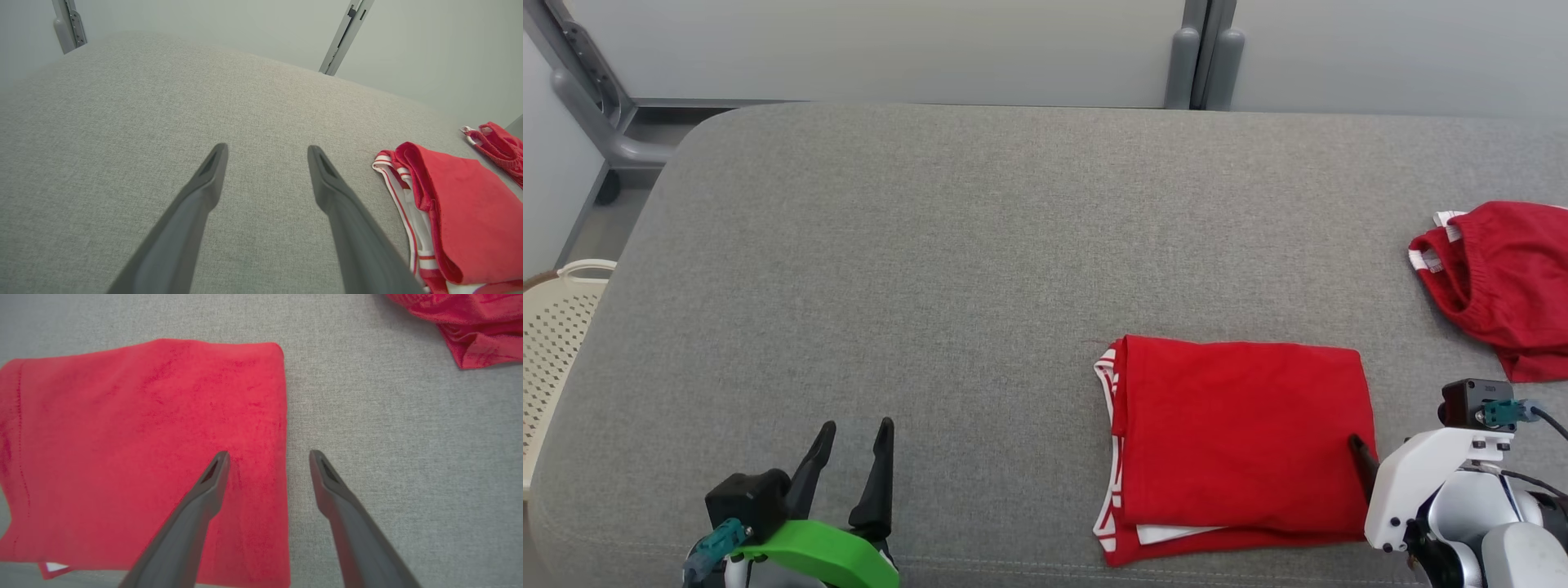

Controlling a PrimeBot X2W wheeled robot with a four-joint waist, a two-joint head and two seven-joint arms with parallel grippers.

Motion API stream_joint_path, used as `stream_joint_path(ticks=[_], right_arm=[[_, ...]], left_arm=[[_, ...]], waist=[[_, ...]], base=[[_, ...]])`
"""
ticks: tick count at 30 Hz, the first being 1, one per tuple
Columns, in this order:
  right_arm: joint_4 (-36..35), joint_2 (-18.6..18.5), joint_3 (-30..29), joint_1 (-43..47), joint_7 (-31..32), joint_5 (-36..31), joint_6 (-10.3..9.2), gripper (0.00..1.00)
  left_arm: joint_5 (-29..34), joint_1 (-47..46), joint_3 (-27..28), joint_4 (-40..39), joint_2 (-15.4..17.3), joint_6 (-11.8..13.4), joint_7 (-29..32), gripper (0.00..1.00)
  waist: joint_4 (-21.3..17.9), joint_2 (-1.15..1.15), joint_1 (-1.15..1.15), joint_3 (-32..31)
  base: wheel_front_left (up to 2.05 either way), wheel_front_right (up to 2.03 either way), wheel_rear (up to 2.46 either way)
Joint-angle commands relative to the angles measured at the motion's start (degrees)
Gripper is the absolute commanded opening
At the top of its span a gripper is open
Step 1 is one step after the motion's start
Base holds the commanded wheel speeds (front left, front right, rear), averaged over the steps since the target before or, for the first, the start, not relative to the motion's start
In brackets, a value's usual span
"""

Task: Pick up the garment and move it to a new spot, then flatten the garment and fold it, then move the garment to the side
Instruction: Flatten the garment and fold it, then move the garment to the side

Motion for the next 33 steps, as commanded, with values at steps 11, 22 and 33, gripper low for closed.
stream_joint_path(ticks=[11,22,33], right_arm=[[8.95,0.19,-1.38,-2.84,-5.93,0.09,-0.01,1.00],[16.04,0.26,-1.71,-5.29,-9.45,0.60,-0.01,0.82],[18.73,-0.38,-1.77,-7.14,-11.32,-1.04,-0.02,0.00]], left_arm=[[0.61,-1.61,-0.55,-0.25,1.10,-0.09,0.21,1.00],[0.65,-1.63,-0.92,-1.00,1.75,0.32,0.74,1.00],[0.17,-0.98,-1.20,-0.95,1.78,0.63,0.65,1.00]], waist=[[0.57,0.00,0.00,1.18],[1.85,0.00,0.00,2.00],[2.70,0.00,0.00,1.56]], base=[[0.00,0.00,0.00],[0.00,0.00,0.00],[0.00,0.00,0.00]])
